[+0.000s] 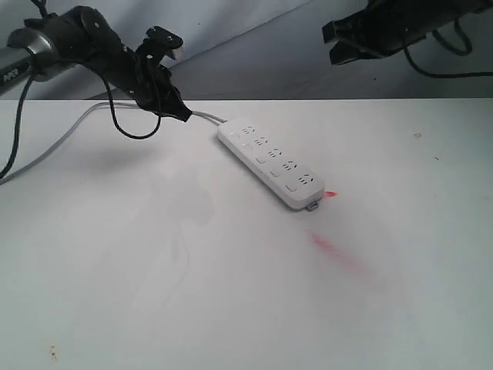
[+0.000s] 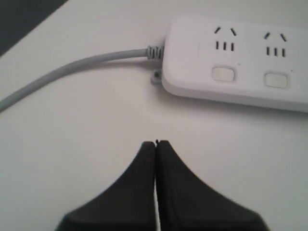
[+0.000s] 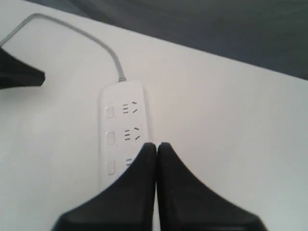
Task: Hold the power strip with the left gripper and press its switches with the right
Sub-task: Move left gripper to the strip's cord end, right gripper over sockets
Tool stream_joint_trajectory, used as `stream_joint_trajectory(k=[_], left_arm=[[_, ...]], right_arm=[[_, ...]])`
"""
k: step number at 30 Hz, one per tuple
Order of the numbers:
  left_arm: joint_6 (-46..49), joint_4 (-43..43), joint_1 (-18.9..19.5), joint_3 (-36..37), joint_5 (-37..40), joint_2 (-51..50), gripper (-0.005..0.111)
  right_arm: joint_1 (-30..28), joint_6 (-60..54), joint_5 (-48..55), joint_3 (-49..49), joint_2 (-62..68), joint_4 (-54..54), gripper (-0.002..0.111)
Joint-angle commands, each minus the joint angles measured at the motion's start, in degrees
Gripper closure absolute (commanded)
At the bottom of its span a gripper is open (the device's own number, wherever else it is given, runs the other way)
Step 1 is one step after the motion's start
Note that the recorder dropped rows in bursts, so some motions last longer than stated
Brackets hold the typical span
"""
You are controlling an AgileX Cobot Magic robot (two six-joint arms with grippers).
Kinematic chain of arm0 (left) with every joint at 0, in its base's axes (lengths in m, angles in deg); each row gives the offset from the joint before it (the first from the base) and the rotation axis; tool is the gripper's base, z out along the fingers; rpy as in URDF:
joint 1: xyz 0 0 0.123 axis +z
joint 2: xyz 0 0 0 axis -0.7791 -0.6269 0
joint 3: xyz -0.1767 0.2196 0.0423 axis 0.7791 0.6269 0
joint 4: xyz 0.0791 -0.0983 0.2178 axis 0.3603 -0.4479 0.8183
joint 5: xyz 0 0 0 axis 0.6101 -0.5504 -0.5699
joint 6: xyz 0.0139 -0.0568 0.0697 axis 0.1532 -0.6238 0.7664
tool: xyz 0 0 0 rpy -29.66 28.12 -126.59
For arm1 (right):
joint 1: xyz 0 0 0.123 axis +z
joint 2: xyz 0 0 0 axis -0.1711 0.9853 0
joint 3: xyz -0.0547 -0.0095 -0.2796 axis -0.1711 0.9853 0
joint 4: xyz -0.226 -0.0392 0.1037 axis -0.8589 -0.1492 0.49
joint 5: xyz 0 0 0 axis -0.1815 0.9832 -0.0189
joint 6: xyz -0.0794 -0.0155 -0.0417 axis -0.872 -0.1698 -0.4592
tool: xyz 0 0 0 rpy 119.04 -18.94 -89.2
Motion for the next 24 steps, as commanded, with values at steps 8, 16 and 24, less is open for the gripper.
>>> stream_joint_trajectory(k=[8,16,24], left_arm=[[4.54,-1.33,-6.95,-0.60,-20.69,-6.27,0.107],[5.82,-1.55,-8.97,-0.60,-29.75,-8.41,0.107],[5.83,-1.45,-8.97,-0.60,-17.84,-8.41,0.107]], right_arm=[[1.05,-0.40,5.58,-0.17,0.96,-0.54,0.108],[1.05,-0.40,7.33,2.02,0.96,-0.54,0.108],[1.05,-0.75,2.40,7.90,0.96,0.51,0.108]])
